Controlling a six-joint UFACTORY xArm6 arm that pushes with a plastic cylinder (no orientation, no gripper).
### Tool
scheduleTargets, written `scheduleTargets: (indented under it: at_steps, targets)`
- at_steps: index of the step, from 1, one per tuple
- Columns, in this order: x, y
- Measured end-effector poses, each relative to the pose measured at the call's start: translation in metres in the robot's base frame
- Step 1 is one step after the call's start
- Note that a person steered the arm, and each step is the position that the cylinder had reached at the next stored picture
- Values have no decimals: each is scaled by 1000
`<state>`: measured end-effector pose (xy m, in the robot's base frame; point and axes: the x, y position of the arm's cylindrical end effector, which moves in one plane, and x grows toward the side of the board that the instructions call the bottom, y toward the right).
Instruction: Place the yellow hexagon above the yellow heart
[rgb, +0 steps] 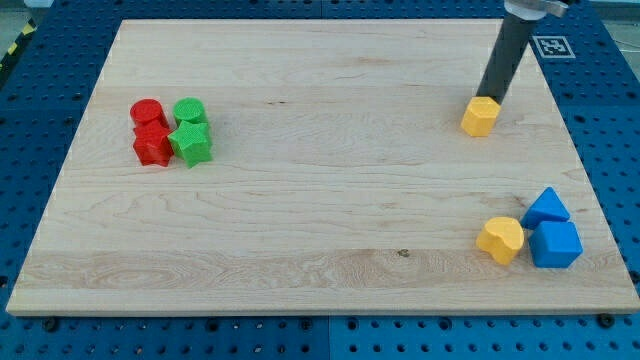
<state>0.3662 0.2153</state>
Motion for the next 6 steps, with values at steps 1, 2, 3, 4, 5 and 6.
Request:
scheduleTargets:
  at_steps: [1, 2, 3, 4, 5, 6]
  targets:
    - [26, -9]
    - [30, -26]
    - [-9, -42]
    - [20, -57]
    - [55, -57]
    - [80, -58]
